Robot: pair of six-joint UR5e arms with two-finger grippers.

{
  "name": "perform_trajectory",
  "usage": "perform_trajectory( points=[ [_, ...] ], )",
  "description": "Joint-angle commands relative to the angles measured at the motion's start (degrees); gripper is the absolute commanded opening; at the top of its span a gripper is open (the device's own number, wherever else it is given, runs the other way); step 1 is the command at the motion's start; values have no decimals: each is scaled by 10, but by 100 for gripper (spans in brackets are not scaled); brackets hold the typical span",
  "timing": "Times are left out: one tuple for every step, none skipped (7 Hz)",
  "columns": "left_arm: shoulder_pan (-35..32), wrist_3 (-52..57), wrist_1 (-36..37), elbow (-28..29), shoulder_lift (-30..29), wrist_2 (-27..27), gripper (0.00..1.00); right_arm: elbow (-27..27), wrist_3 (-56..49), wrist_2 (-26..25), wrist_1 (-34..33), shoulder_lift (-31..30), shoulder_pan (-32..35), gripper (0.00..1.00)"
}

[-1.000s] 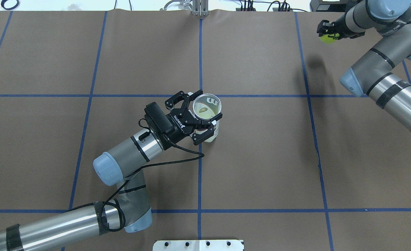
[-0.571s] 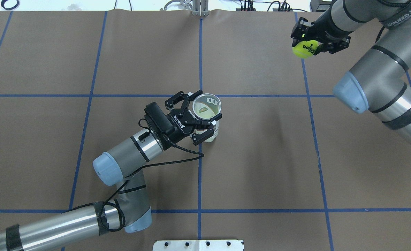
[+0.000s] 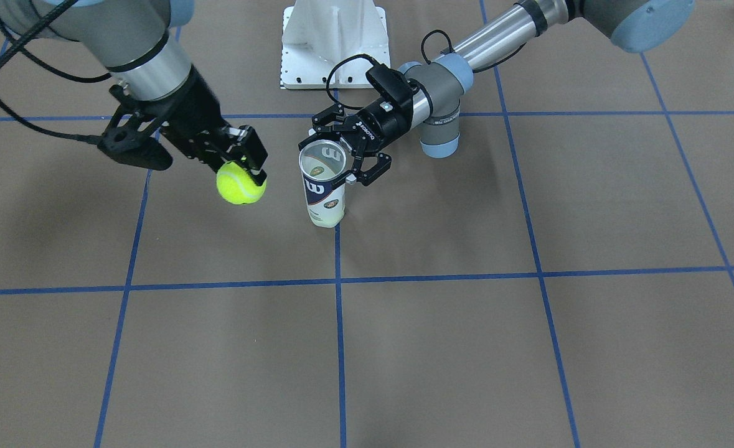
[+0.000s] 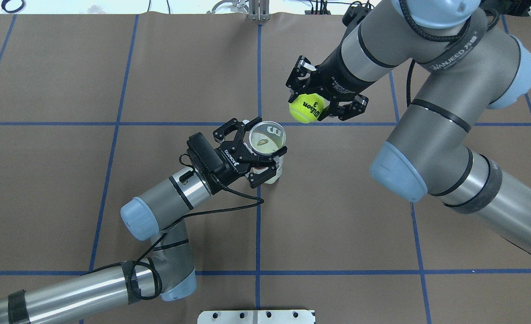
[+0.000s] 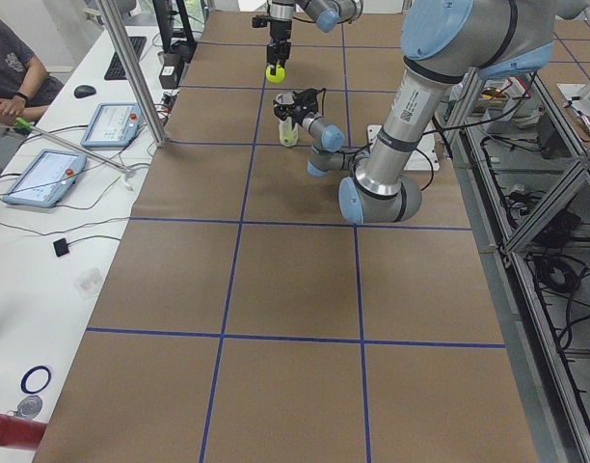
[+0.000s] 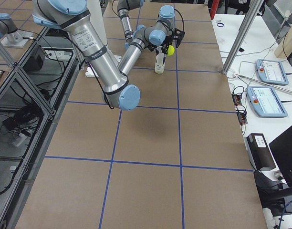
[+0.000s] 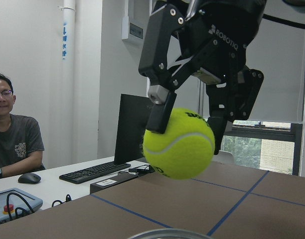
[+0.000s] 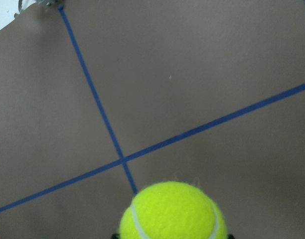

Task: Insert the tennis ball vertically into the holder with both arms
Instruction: 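Carry the second ball with the right gripper over the can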

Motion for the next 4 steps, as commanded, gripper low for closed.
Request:
perform_trajectory(
  points=[
    [3,0,0,1,0,0,92,-5,15,-2,1,18,-25,0],
    [3,0,0,1,0,0,92,-9,20,-2,0,26,-26,0],
    [3,0,0,1,0,0,92,-16,26,-2,1,31,-28,0],
    [3,0,0,1,0,0,92,-17,26,-2,1,31,-30,17]
  ],
)
